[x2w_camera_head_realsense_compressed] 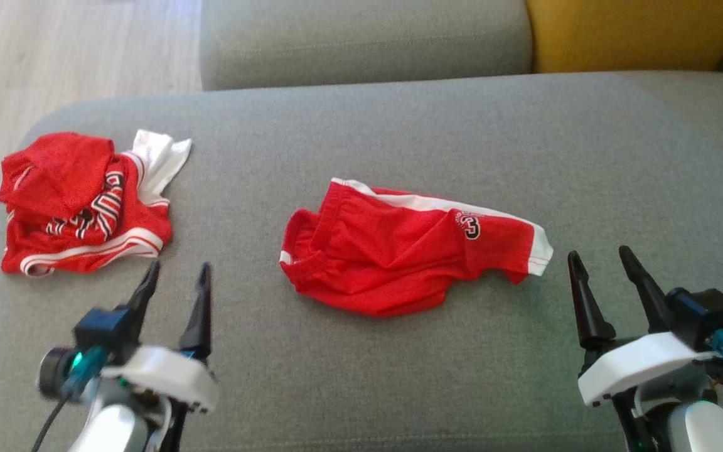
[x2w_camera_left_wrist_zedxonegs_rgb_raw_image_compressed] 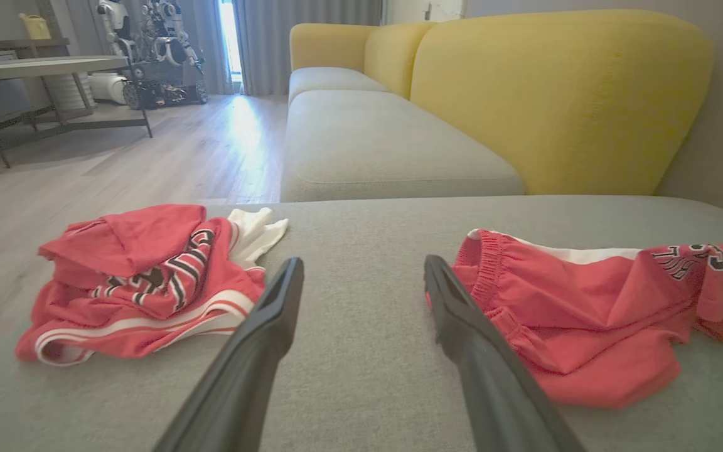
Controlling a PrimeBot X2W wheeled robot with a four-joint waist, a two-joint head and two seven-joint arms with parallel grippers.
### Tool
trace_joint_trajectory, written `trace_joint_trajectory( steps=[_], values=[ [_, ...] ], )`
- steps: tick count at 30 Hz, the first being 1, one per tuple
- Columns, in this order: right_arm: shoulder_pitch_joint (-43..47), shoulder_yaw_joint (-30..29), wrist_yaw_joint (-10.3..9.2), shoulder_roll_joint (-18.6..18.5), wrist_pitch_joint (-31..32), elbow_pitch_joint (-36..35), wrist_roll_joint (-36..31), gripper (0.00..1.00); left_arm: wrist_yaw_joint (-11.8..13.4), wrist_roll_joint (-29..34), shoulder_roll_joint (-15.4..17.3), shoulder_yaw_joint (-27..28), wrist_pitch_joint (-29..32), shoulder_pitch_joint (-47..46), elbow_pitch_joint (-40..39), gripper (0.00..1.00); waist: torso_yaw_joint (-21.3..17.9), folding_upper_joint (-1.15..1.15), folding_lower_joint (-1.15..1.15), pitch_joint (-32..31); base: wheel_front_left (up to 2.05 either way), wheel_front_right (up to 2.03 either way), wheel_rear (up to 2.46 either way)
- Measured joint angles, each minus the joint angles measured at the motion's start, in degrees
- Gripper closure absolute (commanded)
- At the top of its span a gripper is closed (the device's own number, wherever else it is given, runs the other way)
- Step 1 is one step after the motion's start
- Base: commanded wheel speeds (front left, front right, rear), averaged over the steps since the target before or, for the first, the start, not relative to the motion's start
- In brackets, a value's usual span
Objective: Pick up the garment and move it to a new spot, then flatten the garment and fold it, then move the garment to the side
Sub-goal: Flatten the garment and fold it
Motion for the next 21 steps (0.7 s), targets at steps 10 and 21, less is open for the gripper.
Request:
trace_joint_trajectory(
  steps=[10, 21],
  values=[
    [-3.4, 0.88, 0.0, 0.02, -0.09, -1.78, 0.18, 0.0, -5.01, 1.2, -2.46, -4.67, 5.02, -18.24, 1.91, 0.0, -1.74, 0.0, 0.0, 6.84, 0.0, 0.0, 0.0],
    [-6.6, 2.2, 0.0, 0.01, -2.24, -0.77, 1.21, 0.0, -12.16, -2.69, -6.1, -6.87, 12.29, -29.89, 18.56, 0.0, -7.6, 0.0, 0.0, 13.73, 0.0, 0.0, 0.0]
  ],
)
